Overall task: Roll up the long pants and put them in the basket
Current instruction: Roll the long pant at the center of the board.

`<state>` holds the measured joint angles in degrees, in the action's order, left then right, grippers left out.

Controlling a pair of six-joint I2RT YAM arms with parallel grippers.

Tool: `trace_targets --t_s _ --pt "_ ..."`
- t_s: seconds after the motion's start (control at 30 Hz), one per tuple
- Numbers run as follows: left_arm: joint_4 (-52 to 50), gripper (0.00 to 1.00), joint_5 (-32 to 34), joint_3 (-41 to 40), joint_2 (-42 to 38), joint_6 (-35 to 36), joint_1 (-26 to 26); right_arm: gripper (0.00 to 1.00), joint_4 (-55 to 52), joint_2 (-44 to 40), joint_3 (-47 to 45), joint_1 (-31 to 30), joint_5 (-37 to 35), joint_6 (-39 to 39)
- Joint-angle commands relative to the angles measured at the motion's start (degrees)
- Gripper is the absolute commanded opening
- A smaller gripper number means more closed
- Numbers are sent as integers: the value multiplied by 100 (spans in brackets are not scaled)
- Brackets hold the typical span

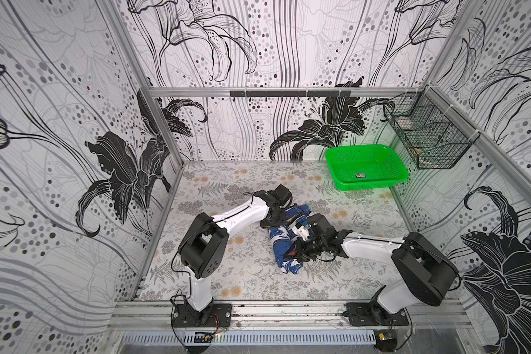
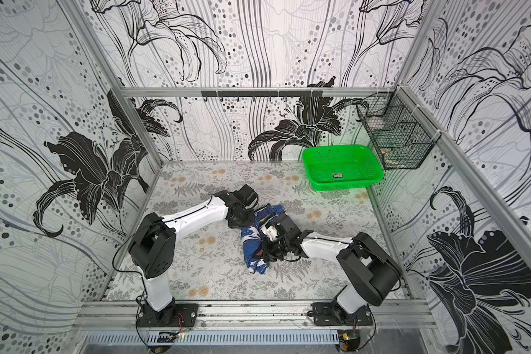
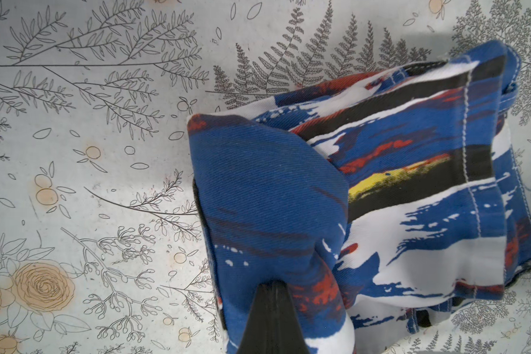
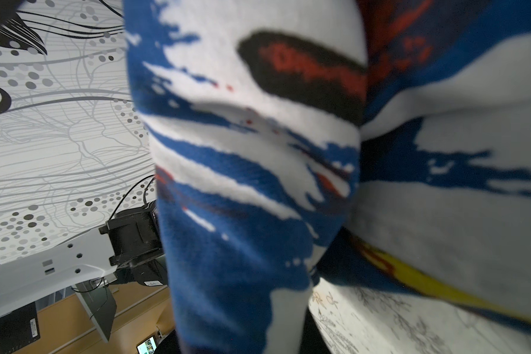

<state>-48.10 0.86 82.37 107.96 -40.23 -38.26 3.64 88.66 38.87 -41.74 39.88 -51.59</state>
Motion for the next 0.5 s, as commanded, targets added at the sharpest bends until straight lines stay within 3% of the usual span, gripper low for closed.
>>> trace_targets --t_s 0.0,0.17,0.27,0.33,0.4,0.47 --pt "342 0 -104 -141 399 -3 -28 12 -725 188 -102 16 -209 -2" --pt "484 0 -163 -234 592 -10 -32 13 -1623 -20 202 16 -778 524" --pt "553 0 -198 -272 673 -18 -32 19 -2373 -234 499 8 -1322 973" --pt "573 0 -218 -274 716 -20 -32 33 -2808 -414 715 8 -1666 1373" --pt "584 0 -218 -274 733 -29 -32 60 -3154 -722 859 -16 -2139 1630" --pt "582 0 -227 -265 719 -26 -32 80 -3435 -1102 958 -118 -2665 1836"
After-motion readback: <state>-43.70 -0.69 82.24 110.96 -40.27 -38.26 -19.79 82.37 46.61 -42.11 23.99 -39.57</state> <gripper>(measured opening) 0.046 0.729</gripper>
